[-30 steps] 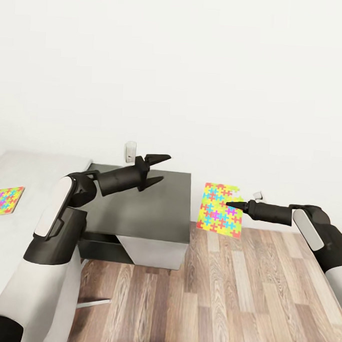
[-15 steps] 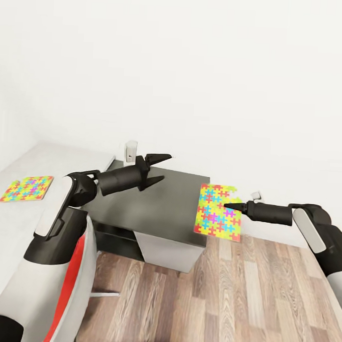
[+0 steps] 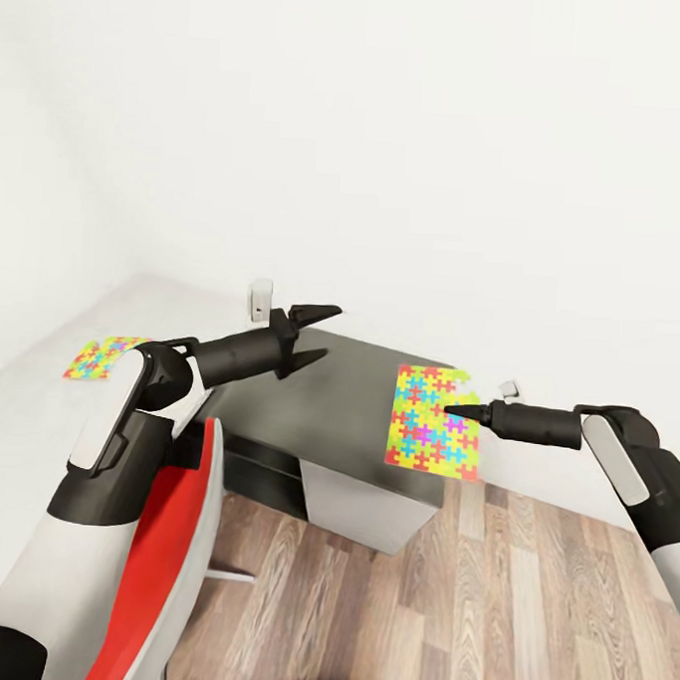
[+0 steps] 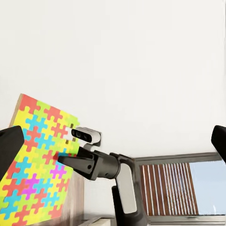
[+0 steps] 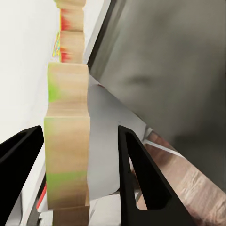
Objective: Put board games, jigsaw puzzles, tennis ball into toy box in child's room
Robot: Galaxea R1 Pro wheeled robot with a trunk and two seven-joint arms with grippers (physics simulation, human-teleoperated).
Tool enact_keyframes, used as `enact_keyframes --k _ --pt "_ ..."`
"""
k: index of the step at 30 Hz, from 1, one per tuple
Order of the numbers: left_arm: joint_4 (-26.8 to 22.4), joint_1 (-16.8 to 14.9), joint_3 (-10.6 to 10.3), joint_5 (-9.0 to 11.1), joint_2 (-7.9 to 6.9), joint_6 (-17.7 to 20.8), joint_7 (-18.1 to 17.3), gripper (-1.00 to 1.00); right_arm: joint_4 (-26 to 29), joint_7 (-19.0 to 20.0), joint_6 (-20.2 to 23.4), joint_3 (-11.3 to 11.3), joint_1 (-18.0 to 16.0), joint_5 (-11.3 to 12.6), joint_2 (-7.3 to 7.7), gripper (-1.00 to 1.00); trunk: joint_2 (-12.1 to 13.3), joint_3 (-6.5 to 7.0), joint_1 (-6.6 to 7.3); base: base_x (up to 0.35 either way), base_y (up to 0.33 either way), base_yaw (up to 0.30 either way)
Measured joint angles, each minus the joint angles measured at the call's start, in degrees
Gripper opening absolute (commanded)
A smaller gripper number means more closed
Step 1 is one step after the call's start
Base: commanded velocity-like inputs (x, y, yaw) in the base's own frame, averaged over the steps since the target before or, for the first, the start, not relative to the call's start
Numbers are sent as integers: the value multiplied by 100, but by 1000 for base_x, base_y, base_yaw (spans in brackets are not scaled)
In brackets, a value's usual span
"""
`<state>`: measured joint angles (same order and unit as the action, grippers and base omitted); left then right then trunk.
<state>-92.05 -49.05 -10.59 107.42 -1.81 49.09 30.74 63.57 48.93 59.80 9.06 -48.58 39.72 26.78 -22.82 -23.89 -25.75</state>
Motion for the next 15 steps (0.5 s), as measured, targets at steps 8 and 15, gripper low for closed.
enact_keyframes --k 8,15 --pt "-2 -1 0 1 10 1 -2 100 55 0 3 -296 -12 19 -14 -100 0 56 0 0 0 225" --pt "-2 10 7 7 19 6 -117 100 156 -1 4 -757 -171 50 -13 -100 0 108 0 0 0 223"
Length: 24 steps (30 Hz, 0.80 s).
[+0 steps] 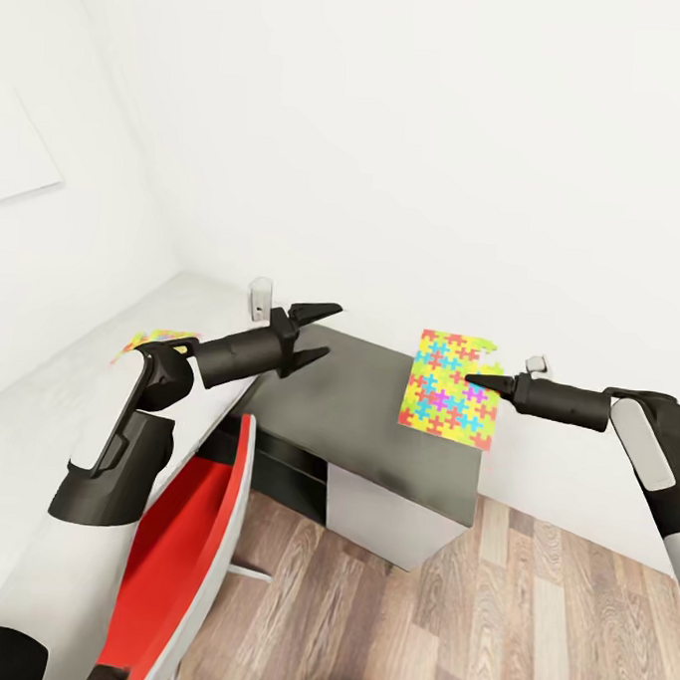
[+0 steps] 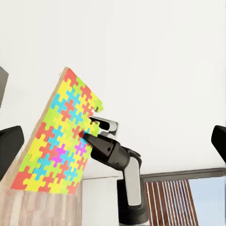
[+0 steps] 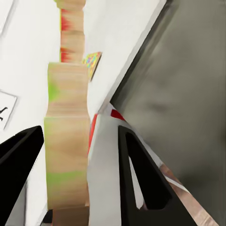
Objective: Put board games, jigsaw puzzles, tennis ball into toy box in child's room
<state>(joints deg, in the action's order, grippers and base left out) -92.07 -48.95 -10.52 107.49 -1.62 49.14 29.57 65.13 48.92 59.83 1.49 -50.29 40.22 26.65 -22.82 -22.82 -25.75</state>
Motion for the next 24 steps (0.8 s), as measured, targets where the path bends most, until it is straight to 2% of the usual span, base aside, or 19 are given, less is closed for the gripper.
enact_keyframes --k 7,13,24 --pt "4 41 55 8 -45 3 -307 100 171 -5 1 -125 -149 53 -25 -100 0 51 0 0 0 222" --pt "6 77 84 10 -76 6 -527 100 414 -14 4 -161 -212 278 -29 -100 0 95 0 0 0 222" --pt "6 104 104 13 -88 9 -627 100 712 -57 0 -159 -264 402 -64 -100 0 176 0 0 0 222"
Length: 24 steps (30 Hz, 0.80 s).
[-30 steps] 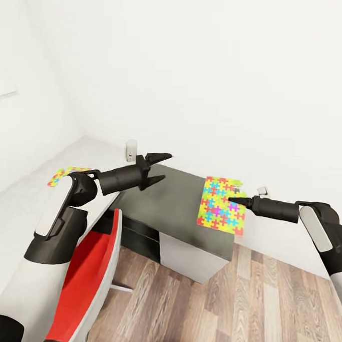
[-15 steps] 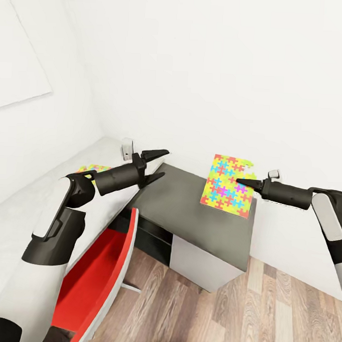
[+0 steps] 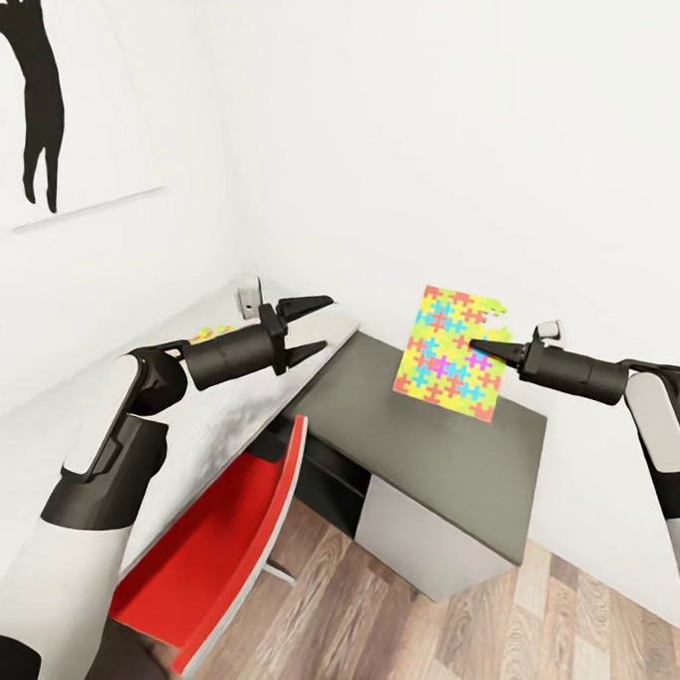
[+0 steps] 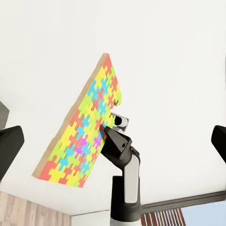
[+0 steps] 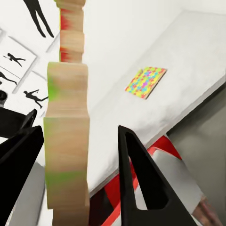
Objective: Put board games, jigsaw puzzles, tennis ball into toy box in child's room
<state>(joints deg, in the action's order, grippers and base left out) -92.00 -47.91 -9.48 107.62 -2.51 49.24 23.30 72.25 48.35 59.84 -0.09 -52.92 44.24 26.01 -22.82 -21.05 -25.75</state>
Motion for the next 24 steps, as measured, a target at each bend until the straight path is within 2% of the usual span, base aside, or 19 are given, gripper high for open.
enact_keyframes --k 8,16,24 --pt "0 94 195 4 -13 21 -22 100 15 -114 1 18 -61 17 -165 -100 0 58 0 0 0 222" --pt "0 185 373 6 -19 39 -60 100 5 -642 -2 24 -197 22 -384 -100 0 115 0 0 0 224" --pt "-1 202 411 7 -26 42 -92 100 0 -833 -3 25 -320 22 -462 -100 0 169 0 0 0 226"
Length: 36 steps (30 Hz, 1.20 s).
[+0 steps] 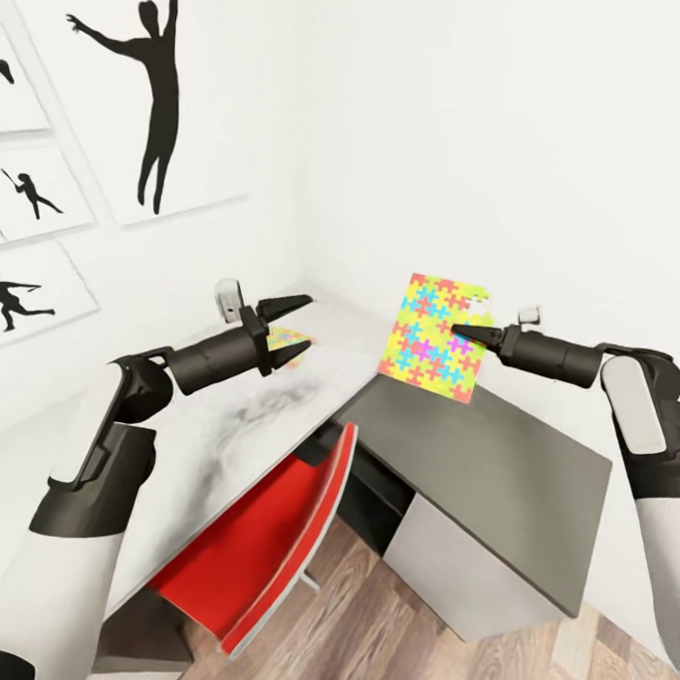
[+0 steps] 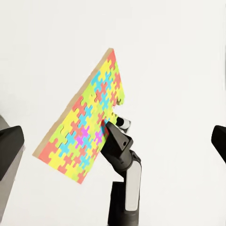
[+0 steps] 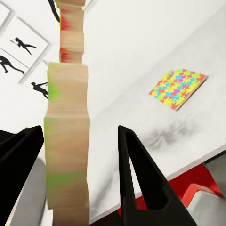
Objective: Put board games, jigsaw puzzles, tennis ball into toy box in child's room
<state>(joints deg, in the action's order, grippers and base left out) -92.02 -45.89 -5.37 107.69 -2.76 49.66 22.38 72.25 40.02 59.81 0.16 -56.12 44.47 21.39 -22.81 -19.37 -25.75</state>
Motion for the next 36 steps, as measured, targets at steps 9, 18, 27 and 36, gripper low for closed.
enact_keyframes --k 9,18,27,36 --pt "-3 8 14 0 -45 4 -55 100 -6 -79 1 5 -94 2 -61 -100 0 60 0 0 0 229" --pt "-3 8 14 4 -70 8 -169 100 -9 -94 0 8 -112 -1 -163 -100 0 119 0 0 0 230" --pt "-2 13 14 8 -80 9 -217 100 -14 -106 0 8 -128 -1 -249 -100 0 178 0 0 0 230" --pt "-3 10 7 9 -81 9 -223 100 -38 -108 0 8 -130 0 -264 -100 0 236 0 0 0 231"
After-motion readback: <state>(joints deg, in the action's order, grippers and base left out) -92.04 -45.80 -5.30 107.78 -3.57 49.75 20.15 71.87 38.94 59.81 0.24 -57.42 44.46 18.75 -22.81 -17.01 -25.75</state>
